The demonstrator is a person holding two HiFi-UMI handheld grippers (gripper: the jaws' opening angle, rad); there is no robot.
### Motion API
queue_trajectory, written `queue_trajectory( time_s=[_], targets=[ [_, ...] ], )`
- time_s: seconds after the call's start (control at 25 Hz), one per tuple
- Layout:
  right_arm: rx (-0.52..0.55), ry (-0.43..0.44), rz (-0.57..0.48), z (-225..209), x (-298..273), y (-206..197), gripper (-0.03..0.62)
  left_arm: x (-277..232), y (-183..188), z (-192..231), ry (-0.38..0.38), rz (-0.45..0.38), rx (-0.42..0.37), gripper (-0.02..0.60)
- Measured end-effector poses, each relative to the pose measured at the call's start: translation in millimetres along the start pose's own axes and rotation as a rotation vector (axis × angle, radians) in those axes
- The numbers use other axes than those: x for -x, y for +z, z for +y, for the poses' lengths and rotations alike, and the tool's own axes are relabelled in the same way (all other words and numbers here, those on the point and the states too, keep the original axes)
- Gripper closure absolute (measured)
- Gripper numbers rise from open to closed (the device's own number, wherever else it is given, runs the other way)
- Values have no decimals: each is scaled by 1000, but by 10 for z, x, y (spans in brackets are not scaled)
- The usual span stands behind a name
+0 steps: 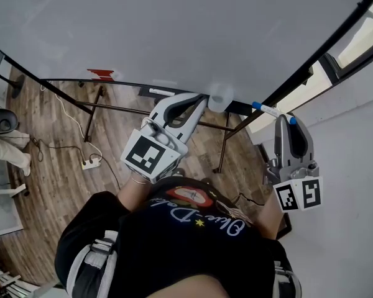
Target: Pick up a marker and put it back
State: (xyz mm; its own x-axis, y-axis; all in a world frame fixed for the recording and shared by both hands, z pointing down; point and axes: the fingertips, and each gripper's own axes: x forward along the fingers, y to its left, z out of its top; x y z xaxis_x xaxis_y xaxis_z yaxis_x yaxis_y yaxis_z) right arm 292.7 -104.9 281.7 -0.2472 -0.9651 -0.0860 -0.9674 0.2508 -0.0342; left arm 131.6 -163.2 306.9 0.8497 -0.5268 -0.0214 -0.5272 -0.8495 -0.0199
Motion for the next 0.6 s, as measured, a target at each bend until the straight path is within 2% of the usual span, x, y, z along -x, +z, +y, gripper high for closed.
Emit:
queue_trajectory(
  time_s=[0.6],
  targets=[
    [-8,2,4,-28,-34,-13,526,-31,-20,19,-1,5,6,578]
  ],
)
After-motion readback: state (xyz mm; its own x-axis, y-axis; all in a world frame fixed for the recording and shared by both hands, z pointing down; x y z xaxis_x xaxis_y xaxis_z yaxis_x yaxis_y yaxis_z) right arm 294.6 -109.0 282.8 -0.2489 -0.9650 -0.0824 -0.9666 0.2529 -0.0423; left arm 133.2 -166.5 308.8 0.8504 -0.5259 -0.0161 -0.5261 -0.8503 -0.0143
